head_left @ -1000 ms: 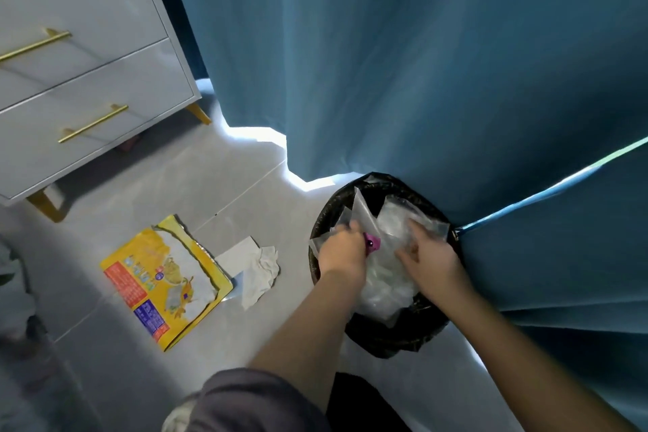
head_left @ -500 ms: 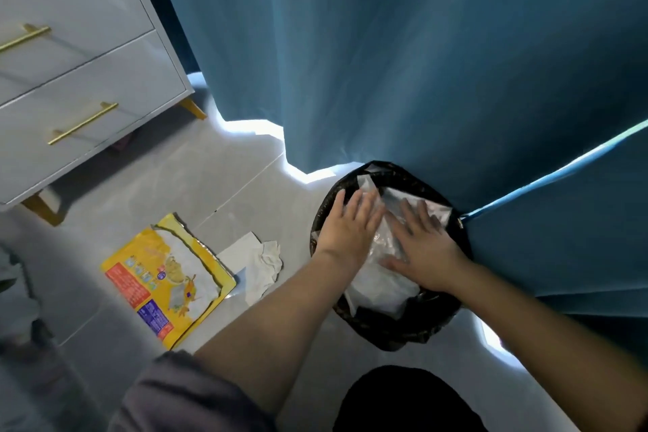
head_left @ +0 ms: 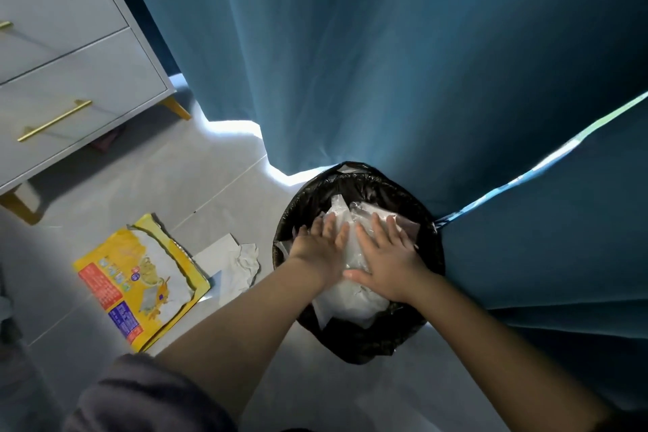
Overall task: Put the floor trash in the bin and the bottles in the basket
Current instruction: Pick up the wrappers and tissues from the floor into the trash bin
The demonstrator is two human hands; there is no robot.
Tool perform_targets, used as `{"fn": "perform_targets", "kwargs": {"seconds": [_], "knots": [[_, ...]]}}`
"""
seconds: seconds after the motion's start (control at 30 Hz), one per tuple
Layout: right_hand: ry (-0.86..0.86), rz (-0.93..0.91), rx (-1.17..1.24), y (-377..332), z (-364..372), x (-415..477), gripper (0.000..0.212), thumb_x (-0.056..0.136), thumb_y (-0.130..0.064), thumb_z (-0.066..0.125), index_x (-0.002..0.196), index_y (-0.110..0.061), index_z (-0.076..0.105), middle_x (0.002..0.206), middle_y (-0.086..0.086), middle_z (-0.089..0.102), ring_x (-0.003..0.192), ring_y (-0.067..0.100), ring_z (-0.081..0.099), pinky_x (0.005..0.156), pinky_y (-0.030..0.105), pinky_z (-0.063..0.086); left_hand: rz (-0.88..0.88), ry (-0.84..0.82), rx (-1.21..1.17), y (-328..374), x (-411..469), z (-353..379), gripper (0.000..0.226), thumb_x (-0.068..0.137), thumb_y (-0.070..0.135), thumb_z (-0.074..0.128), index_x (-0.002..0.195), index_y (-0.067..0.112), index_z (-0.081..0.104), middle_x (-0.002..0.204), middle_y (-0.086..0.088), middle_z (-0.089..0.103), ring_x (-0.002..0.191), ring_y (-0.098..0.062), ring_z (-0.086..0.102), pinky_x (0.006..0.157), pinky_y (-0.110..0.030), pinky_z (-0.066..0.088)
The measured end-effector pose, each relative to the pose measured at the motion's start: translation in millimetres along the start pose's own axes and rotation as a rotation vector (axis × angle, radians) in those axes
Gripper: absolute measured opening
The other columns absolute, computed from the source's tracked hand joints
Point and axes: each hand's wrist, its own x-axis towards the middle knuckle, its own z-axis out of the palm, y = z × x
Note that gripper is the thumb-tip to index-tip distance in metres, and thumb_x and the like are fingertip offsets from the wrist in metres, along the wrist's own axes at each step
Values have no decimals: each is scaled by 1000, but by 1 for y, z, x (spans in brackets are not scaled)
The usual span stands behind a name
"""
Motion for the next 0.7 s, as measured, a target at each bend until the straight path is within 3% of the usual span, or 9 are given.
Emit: {"fn": "perform_targets", "kwargs": {"seconds": [0.27,0.37,0.43,0.7], "knots": [[34,-45,46,-9,-6,-25,99,85,-63,51,151,-27,-13,156,12,-25,142,35,-24,117,45,-7,-82,-90,-104,17,-22,-7,109,86,45,61,145,14,-25,150,-23,-28,139,-49,-16,114,-60,2],[11,-11,47,-10,2,-18,101,83,-60,56,152,-26,-10,156,14,-24,142,37,-23,117,46,-5,-90,-123,-135,21,-10,4,120,80,41,70,144,13,-28,151,-25,-26,138,-51,-16,114,-60,9],[8,9,33,-9,8,-12,103,82,-59,59,152,-26,-9,157,15,-21,143,40,-20,118,47,-3,-99,-128,-170,21,-3,8,116,83,36,68,144,13,-28,152,-25,-24,139,-51,-14,114,-54,19],[-45,47,6,-7,19,1,105,81,-58,60,151,-26,-13,156,16,-23,142,42,-20,118,47,-3,-103,-96,-215,21,5,10,94,94,21,53,145,15,-26,153,-23,-22,141,-45,-12,109,-46,30]]}}
